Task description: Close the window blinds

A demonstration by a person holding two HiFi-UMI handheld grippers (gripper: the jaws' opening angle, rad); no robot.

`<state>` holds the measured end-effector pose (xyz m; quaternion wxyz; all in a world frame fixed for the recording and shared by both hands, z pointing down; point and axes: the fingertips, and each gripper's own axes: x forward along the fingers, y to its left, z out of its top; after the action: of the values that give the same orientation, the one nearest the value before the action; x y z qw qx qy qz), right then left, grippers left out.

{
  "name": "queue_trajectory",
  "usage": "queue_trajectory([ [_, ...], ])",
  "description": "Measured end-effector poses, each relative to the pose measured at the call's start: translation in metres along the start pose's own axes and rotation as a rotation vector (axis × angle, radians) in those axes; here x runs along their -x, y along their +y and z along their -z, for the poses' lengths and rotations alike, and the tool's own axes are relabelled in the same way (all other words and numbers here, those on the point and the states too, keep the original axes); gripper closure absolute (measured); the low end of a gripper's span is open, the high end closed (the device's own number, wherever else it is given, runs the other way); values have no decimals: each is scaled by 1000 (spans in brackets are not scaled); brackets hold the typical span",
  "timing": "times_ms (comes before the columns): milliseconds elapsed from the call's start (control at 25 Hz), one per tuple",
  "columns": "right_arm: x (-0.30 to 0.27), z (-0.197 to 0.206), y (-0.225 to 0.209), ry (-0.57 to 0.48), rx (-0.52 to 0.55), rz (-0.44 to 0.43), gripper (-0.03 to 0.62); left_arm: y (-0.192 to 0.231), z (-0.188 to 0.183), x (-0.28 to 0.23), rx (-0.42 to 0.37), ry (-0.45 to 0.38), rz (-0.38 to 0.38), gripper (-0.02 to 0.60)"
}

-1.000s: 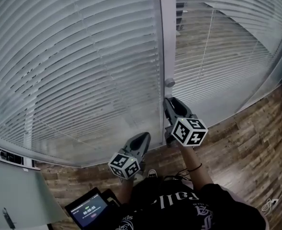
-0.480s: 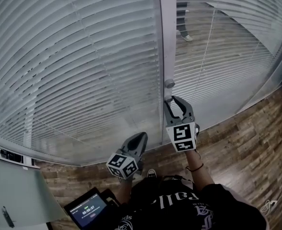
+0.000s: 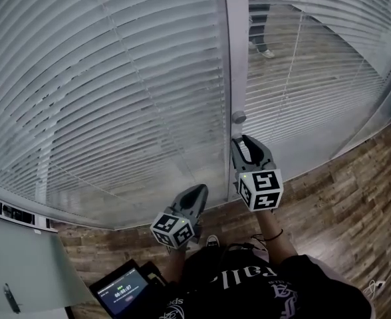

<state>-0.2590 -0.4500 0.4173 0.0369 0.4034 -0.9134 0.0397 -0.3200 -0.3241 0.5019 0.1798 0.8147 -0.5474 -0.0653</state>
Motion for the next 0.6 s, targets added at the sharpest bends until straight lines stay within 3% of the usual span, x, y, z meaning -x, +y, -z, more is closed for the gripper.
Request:
queue_trajectory([
  [120,1,-1,10,56,606,90,459,3,0,1,0,3,-5,577],
  [160,1,0,13,66,745,104,459,3,1,1,-1,6,-4,577],
  [200,2,1,14,66,806,105,459,3,1,1,-1,8,-4,577],
  [240,1,1,14,55,787,93,459,2,2,0,-1,11,-3,577],
  [280,1,0,13,40,705,75,459,2,2,-1,-2,12,-1,577],
  [360,0,0,8,15,433,24,459,1,3,-4,-2,15,4,577],
  [520,5,3,-1,-40,-267,-83,459,-2,5,-3,-2,17,12,577],
  [600,7,1,-4,-75,-550,-120,459,-2,5,-1,-2,18,7,577],
])
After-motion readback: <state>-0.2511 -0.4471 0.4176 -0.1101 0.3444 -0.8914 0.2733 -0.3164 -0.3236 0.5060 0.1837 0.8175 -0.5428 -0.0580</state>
